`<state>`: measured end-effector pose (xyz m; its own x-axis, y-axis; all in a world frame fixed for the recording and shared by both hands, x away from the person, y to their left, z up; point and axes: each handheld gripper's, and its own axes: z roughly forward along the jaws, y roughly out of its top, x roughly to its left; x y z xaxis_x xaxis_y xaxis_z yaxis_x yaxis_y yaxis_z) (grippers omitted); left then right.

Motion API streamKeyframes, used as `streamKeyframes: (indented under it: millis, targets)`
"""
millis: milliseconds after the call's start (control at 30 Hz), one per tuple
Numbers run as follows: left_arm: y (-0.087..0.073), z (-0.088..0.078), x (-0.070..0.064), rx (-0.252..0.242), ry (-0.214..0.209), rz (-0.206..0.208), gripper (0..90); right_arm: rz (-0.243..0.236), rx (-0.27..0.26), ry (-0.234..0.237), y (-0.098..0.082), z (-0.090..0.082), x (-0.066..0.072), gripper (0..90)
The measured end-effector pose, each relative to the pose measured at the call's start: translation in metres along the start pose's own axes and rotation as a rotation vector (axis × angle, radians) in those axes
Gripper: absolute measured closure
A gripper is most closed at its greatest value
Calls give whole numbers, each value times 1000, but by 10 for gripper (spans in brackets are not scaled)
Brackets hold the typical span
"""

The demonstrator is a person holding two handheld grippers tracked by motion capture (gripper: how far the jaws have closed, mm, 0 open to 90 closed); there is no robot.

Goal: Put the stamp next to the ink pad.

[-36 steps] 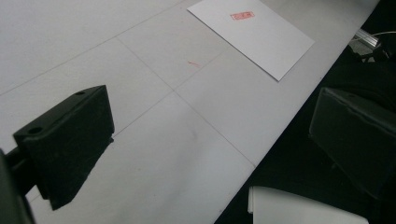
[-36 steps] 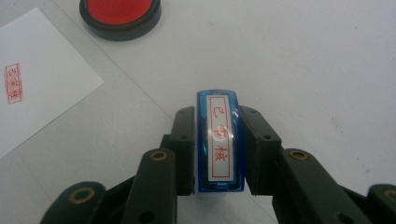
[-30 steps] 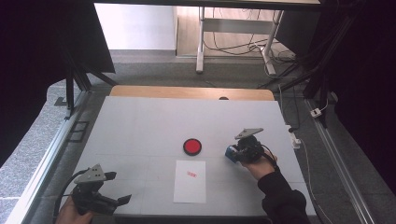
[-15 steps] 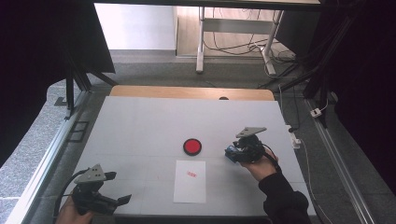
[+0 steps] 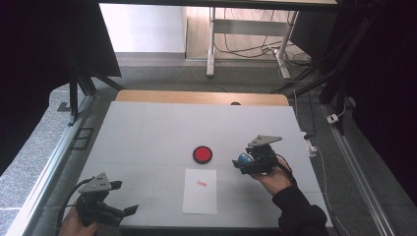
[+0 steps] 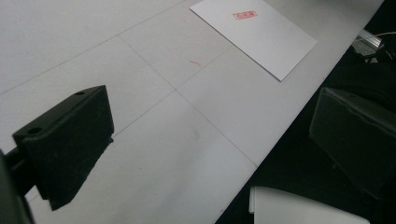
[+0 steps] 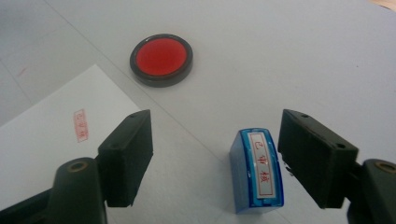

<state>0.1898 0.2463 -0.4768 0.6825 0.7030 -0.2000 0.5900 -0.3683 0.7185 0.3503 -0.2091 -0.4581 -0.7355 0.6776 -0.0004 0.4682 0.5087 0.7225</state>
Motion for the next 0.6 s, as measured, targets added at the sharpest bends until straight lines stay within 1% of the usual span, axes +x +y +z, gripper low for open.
streamKeyframes:
  millis: [33,267,433,600]
  targets:
    - [0,0,0,1,1,0,0,3,-6,-3,0,0,1,254]
    - [0,0,0,3,5,-1,0,-3,-12,13,-3,-4,6,199]
    - [0,-1,0,0,5,-7,0,11,-24,21,-4,-8,9,159]
    - [-1,-1,1,-8,6,-19,0,29,-23,29,-7,-14,13,106]
